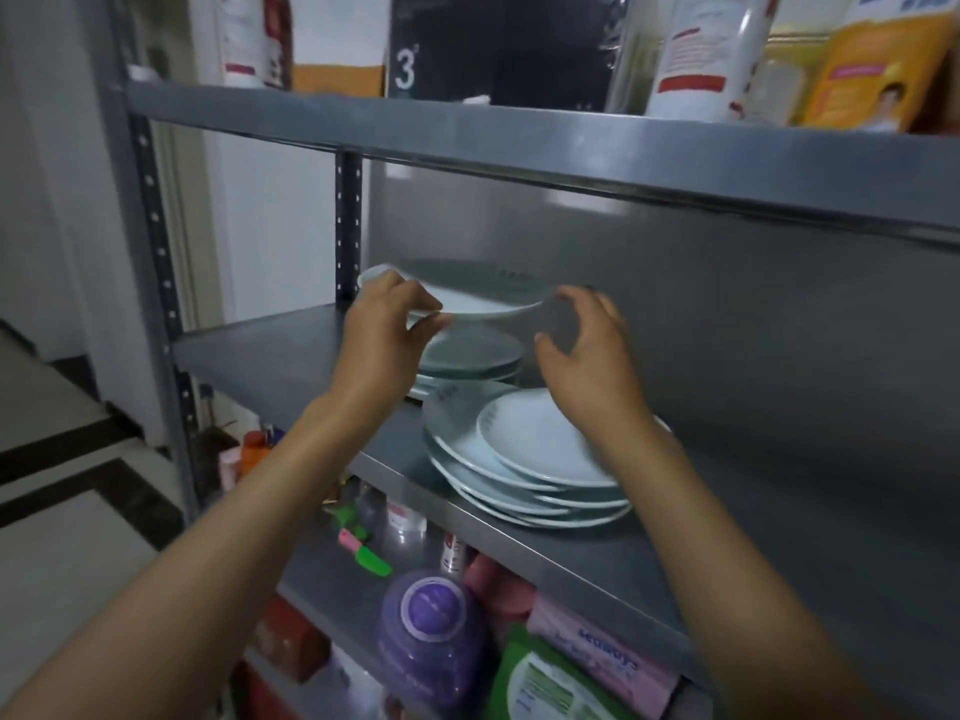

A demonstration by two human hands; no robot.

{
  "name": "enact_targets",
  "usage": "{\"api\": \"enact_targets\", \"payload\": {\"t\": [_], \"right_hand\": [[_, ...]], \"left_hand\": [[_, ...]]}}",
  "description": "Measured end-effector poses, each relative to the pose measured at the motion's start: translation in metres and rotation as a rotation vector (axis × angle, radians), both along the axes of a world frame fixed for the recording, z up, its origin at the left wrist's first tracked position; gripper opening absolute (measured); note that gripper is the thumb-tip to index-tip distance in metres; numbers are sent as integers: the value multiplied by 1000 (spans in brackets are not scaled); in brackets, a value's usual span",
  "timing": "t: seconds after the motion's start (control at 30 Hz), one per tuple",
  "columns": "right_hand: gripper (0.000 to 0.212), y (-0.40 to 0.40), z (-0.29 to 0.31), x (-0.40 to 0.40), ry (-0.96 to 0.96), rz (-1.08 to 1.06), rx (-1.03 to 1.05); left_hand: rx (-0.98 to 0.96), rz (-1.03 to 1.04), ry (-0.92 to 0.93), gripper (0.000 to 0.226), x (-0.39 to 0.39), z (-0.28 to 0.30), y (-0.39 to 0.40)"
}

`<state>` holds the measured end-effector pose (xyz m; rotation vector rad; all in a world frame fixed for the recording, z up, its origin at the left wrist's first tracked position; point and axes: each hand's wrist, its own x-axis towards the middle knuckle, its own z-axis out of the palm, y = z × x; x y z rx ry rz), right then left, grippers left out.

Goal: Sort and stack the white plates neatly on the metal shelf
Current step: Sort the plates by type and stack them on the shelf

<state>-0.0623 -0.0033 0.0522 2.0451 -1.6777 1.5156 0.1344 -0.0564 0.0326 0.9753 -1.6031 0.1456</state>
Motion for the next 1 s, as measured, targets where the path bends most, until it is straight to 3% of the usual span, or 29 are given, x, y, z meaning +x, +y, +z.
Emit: {"api": "enact_targets", "payload": {"t": [0.4, 0.6, 0.83, 1.0], "right_hand": [[21, -84, 14, 32, 176, -188, 219], [24, -99, 13, 33, 196, -229, 277], [24, -100, 10, 40, 215, -284, 301], [19, -93, 9, 43, 174, -287, 348]], "left_hand": [[145, -98, -173, 13, 23, -26, -126], [259, -202, -195, 10, 18, -30, -148], [450, -156, -229, 12, 20, -33, -156], [593, -158, -350, 7, 19, -25, -145]]}}
